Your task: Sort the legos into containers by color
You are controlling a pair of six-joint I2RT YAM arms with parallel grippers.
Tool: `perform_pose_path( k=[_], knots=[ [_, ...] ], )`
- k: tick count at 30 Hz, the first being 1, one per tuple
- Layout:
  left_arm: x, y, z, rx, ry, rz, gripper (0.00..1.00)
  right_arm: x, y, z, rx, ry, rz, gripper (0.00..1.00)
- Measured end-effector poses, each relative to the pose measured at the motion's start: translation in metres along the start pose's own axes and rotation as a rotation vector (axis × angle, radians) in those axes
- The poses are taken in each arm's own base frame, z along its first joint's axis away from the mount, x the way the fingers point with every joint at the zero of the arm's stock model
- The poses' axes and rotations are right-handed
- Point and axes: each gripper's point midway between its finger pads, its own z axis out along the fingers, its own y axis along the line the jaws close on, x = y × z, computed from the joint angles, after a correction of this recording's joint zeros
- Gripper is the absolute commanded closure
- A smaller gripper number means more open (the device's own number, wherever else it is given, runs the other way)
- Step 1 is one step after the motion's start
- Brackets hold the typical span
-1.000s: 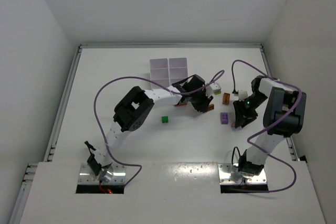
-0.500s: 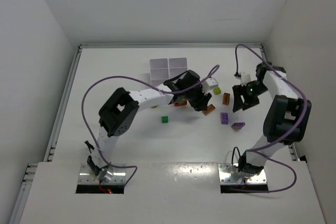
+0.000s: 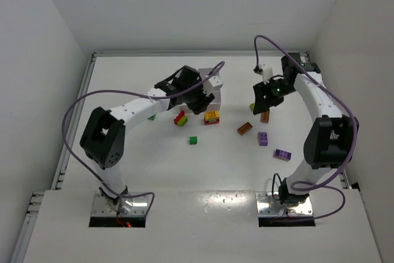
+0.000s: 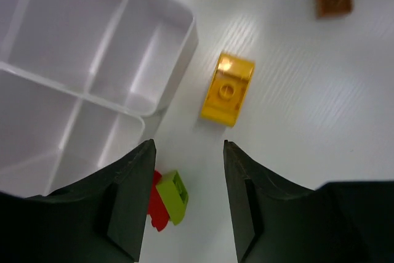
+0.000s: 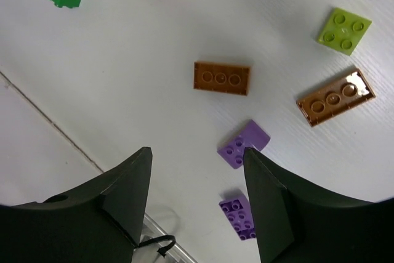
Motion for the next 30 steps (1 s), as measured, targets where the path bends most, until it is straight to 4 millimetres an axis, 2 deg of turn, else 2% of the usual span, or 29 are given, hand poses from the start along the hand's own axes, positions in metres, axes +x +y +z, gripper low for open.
perform_pose_path(
  k=[3,4,8,20,21,26,27,30],
  knots=[
    [0.055,0.004,0.017,0.021,0.148,-0.030,0.46,-0.010,0.002,0.004,-0.011,-0.005,-0.024,0.38],
    [0.068,0.005,0.021,0.028,0.183,-0.038,0.46,-0.013,0.001,0.005,-0.011,-0.006,-0.028,0.38],
    [0.091,0.004,0.031,0.052,0.249,-0.039,0.46,-0.015,0.004,0.008,-0.020,-0.003,-0.036,0.38],
    [0.082,0.000,0.054,0.113,0.230,-0.003,0.45,-0.014,0.003,0.008,-0.012,0.003,-0.035,0.38],
    [0.080,-0.001,0.056,0.122,0.226,0.001,0.37,-0.014,0.003,0.008,-0.010,0.004,-0.035,0.38],
    [0.069,-0.009,0.069,0.179,0.201,0.011,0.34,-0.013,0.001,0.008,-0.003,0.009,-0.035,0.37],
    [0.067,-0.011,0.071,0.188,0.197,0.014,0.31,-0.012,0.001,0.009,-0.003,0.011,-0.034,0.37],
    [0.064,-0.018,0.073,0.217,0.188,0.024,0.30,-0.011,0.000,0.009,0.005,0.017,-0.033,0.37]
  ],
)
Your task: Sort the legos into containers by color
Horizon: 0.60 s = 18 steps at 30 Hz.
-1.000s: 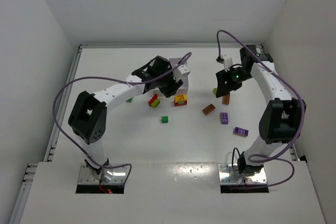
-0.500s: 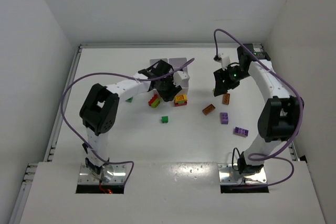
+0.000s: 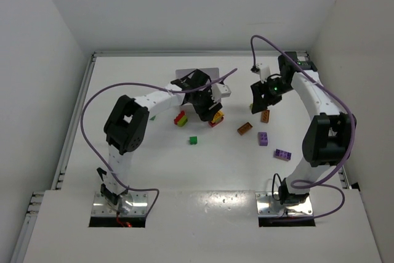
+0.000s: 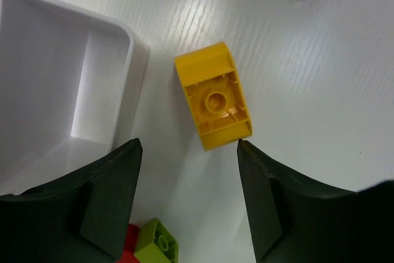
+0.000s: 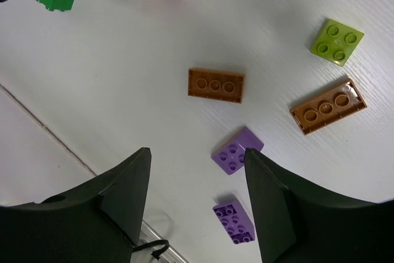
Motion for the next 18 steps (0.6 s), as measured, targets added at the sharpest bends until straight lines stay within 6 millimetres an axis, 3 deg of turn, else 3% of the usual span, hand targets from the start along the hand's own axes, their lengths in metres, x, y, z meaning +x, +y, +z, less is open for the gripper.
perform_pose_path(
  k=[8,10,18],
  knots=[
    [-0.005,-0.013,0.003,0.065,-0.013,0.016,0.30,0.005,-0.001,0.002,0.003,0.014,0.008,0.36],
    [-0.004,-0.016,0.003,0.076,-0.009,0.013,0.25,0.006,-0.001,0.002,0.002,0.015,0.009,0.36],
    [-0.011,-0.042,0.011,0.114,-0.004,0.025,0.28,0.007,-0.001,0.004,0.002,0.017,0.015,0.36]
  ],
)
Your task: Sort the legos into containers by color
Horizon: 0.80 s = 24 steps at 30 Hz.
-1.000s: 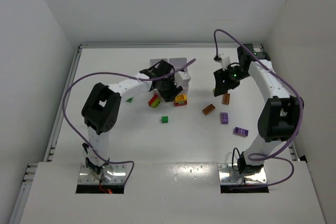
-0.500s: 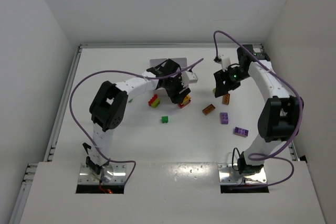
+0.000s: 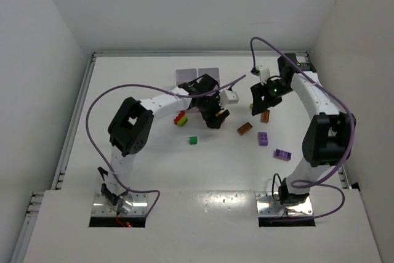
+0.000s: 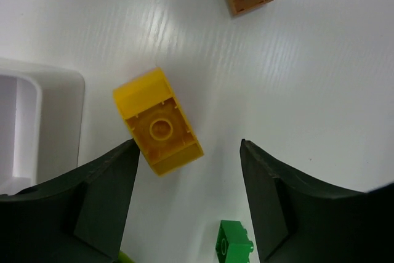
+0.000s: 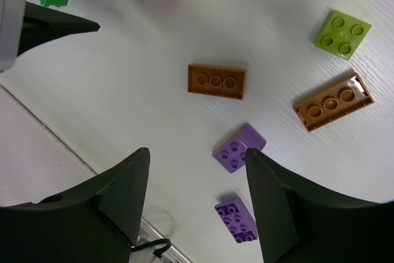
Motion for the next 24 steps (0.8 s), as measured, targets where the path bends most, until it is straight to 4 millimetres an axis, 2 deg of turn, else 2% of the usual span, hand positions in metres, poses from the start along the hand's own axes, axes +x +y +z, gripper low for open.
perform_pose_path(
  k=[3,7,10,11,12,15,17,21,24],
  knots=[
    [-0.001,-0.001,0.005,-0.008,0.001,-0.002,0.29,0.000,0.000,0.000,0.000,0.000,0.001,0.36],
    [0.008,0.004,0.017,-0.036,0.027,-0.025,0.34,0.001,0.000,0.001,-0.001,0.002,0.003,0.36],
    [0.016,0.011,0.025,-0.063,0.053,-0.045,0.48,0.003,0.000,0.002,-0.004,0.006,0.005,0.36],
    [0.018,0.013,0.027,-0.071,0.059,-0.050,0.58,0.003,0.000,0.003,-0.004,0.006,0.006,0.36],
    [0.018,0.016,0.028,-0.080,0.060,-0.056,0.63,0.004,0.001,0.003,-0.005,0.008,0.007,0.36],
    [0.014,0.021,0.029,-0.103,0.051,-0.058,0.77,0.004,0.000,0.003,-0.005,0.007,0.007,0.36],
    [0.013,0.021,0.029,-0.102,0.045,-0.062,0.82,0.004,0.000,0.003,-0.005,0.004,0.009,0.36],
    [0.007,0.005,0.024,0.007,-0.021,-0.072,0.92,0.002,0.003,0.004,-0.033,-0.015,0.009,0.33],
    [0.005,-0.015,0.000,0.147,-0.096,-0.127,0.95,0.003,0.014,0.008,-0.100,-0.035,0.000,0.32]
  ],
)
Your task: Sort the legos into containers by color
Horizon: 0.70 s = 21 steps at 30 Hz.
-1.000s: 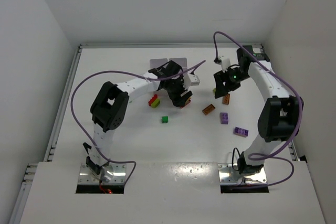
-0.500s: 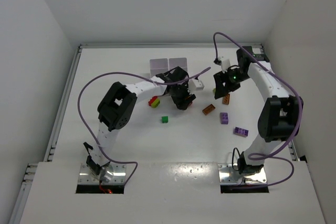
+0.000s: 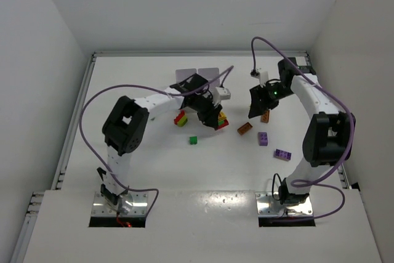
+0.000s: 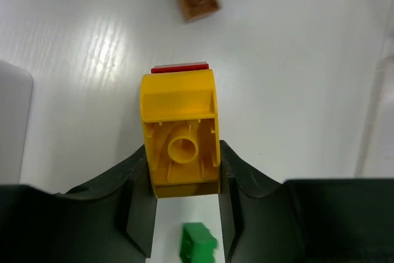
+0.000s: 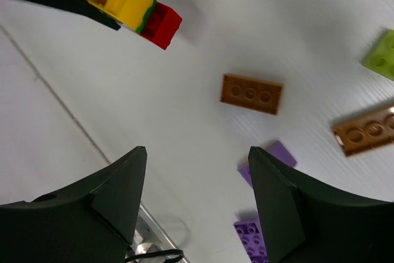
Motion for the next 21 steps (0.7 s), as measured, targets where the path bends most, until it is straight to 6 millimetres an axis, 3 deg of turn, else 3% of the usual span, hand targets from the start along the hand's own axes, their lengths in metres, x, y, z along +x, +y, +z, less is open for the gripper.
perform_pose_path(
  k=[5,10,16,21],
  knots=[
    [-0.035,-0.021,-0.056,0.169,-0.196,-0.113,0.99,-0.008,0.038,0.001,-0.216,-0.085,-0.058,0.19],
    [-0.061,-0.047,-0.100,0.269,-0.329,-0.145,1.00,-0.019,0.071,-0.007,-0.428,-0.153,-0.103,0.16],
    [-0.074,-0.071,-0.112,0.378,-0.361,-0.167,1.00,-0.047,0.098,0.000,-0.596,-0.232,-0.163,0.16],
    [-0.074,-0.078,-0.115,0.416,-0.357,-0.190,1.00,-0.052,0.135,0.006,-0.687,-0.220,-0.229,0.14]
  ],
)
